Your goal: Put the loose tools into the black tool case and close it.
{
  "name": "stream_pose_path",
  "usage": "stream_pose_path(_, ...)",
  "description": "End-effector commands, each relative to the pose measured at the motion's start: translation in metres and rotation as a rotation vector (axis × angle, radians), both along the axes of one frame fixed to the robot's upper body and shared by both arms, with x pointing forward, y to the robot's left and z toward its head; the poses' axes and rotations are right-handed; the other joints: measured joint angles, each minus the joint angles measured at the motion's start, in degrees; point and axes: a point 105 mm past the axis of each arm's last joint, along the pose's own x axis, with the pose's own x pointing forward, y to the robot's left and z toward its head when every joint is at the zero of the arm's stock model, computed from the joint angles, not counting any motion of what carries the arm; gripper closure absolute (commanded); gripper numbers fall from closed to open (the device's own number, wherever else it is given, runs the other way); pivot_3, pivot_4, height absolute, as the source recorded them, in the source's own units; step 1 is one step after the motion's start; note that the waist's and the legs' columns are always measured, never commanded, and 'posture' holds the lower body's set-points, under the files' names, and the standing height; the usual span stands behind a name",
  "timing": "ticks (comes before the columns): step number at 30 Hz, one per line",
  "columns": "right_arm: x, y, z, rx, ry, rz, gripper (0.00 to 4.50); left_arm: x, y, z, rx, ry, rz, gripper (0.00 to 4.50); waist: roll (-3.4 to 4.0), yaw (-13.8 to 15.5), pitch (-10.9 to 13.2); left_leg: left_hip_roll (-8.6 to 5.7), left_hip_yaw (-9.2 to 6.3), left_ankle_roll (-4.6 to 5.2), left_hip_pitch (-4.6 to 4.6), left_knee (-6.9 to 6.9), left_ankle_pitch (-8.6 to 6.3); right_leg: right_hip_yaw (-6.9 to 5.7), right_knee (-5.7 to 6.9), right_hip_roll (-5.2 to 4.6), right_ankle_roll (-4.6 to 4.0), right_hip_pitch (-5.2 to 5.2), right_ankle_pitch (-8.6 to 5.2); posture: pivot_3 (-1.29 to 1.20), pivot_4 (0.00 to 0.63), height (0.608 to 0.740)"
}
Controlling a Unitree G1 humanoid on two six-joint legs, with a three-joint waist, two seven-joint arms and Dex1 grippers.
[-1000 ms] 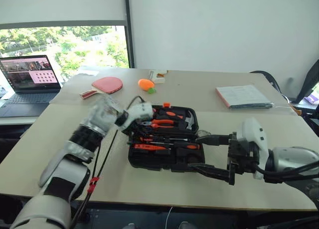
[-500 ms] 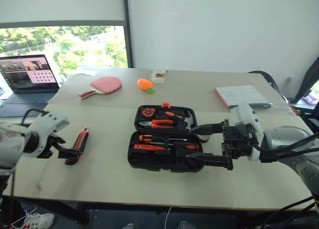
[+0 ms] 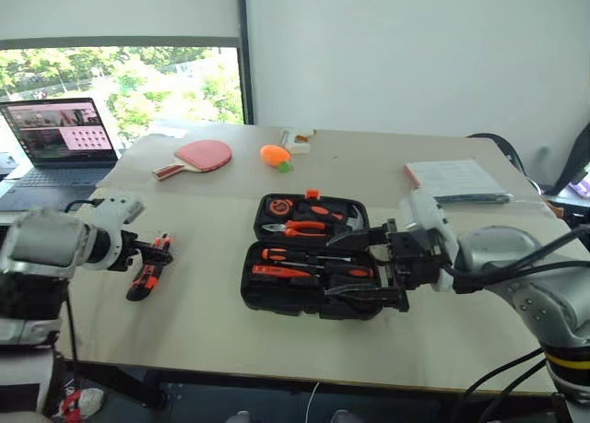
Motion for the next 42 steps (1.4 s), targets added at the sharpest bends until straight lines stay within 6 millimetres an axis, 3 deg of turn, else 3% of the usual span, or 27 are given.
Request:
stream_pose_path(1,-0.009,0.01,0.011,0.03,-0.064,0.015,0.0,0.011,0.001,-0.015,0.027,0.043,0.005,0.02,0.01,-0.03,0.0,0.0,-0.02,0.0,0.01,-0.01,0.0,0.0,0.0,0.0,0.0,0.0,0.0,0.0,0.15,0.737)
stream_pose_path(9,-0.01,0.007,0.005,0.034,-0.056,-0.044,0.0,0.022,0.002,-0.032,0.031,0.089,0.023,0.02,0.28,0.34,-0.16,-0.07,0.07,-0.02,0.4,0.02,0.04,0.01,0.05,-0.04,0.01,0.37,0.0,0.0,0.15,0.737)
stream_pose_path(10,-0.01,0.006,0.005,0.034,-0.056,-0.052,0.0,0.023,0.001,-0.031,0.028,0.081,0.018,0.54,0.3,0.4,-0.17,-0.07,0.06,-0.03,0.36,0.05,0.04,0.0,0.06,-0.03,0.01,0.35,0.0,0.0,0.15,0.737)
stream_pose_path(12,-0.01,0.005,0.004,0.034,-0.056,-0.062,0.0,0.026,-0.003,-0.026,0.009,0.066,0.005,1.02,0.33,0.4,-0.19,-0.07,0.06,-0.02,0.36,0.04,0.04,0.0,0.07,-0.04,0.01,0.33,0.0,0.0,0.15,0.737)
stream_pose_path(17,-0.011,0.006,0.001,0.045,-0.046,-0.073,0.0,0.031,-0.007,-0.01,0.01,0.011,-0.011,1.02,0.32,0.87,-0.18,-0.09,0.04,-0.02,0.25,0.04,0.04,-0.01,0.05,-0.05,0.01,0.28,0.0,0.0,0.15,0.737)
stream_pose_path(24,-0.009,0.009,0.002,0.051,-0.049,-0.063,0.0,0.022,-0.001,-0.017,0.022,0.056,-0.016,1.02,0.29,0.59,-0.16,-0.06,0.03,-0.02,0.16,0.04,0.04,-0.02,0.02,-0.03,0.01,0.19,0.0,0.0,0.15,0.737)
stream_pose_path(25,-0.008,0.009,0.002,0.049,-0.051,-0.063,0.0,0.022,-0.002,-0.019,0.015,0.061,-0.016,1.51,0.29,0.52,-0.16,-0.06,0.03,-0.02,0.15,0.03,0.04,-0.02,0.02,-0.02,0.01,0.18,0.0,0.0,0.15,0.737)
stream_pose_path(29,-0.006,0.008,0.004,0.044,-0.056,-0.06,0.0,0.02,-0.006,-0.022,0.009,0.07,-0.027,2.73,0.29,0.32,-0.16,-0.07,0.02,-0.02,0.15,0.03,0.04,-0.02,0.01,-0.03,0.02,0.19,0.0,0.0,0.15,0.737)
stream_pose_path(32,-0.005,0.007,0.004,0.036,-0.061,-0.062,0.0,0.02,-0.006,-0.02,0.025,0.056,-0.047,2.95,0.29,0.29,-0.16,-0.07,0.01,-0.02,0.15,0.03,0.04,-0.02,0.0,-0.03,0.02,0.19,0.0,0.0,0.15,0.737)
stream_pose_path(36,-0.007,0.002,0.002,0.021,-0.058,-0.075,0.0,0.038,-0.019,0.007,0.102,-0.104,-0.242,2.96,0.27,0.4,-0.15,-0.07,0.02,-0.02,0.15,0.03,0.04,-0.02,0.0,-0.03,0.02,0.19,0.0,0.0,0.15,0.737)
stream_pose_path(42,-0.01,-0.007,-0.001,-0.006,-0.04,-0.093,0.0,0.058,-0.081,0.064,0.184,-0.284,-0.665,2.96,-0.08,1.32,0.05,-0.07,0.02,-0.02,-0.18,0.14,0.04,-0.15,-0.06,-0.04,0.02,0.05,0.02,0.0,0.15,0.737)
